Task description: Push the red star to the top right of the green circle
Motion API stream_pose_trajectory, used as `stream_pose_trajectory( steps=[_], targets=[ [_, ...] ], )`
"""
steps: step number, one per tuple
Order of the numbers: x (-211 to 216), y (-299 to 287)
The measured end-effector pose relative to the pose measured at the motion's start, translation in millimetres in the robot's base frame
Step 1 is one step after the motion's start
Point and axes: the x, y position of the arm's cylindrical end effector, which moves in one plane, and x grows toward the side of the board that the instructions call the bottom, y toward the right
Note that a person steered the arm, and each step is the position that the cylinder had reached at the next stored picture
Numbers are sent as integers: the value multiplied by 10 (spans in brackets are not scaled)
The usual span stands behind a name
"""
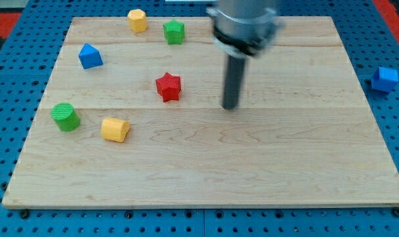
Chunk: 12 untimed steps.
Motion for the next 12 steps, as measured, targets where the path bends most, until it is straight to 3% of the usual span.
stream_pose_trajectory(
  steps=[1, 2, 3, 4, 5, 6, 7, 8, 10, 11, 12],
  targets=[
    [-137, -221],
    [142, -1009],
    [-210, -505],
    [-686, 698],
    [-775, 928],
    [-642, 140],
    [-1133, 1045],
    [-1559, 2413],
    [-1249, 912],
    [-1354, 2157],
    [-1215, 2739]
  ],
)
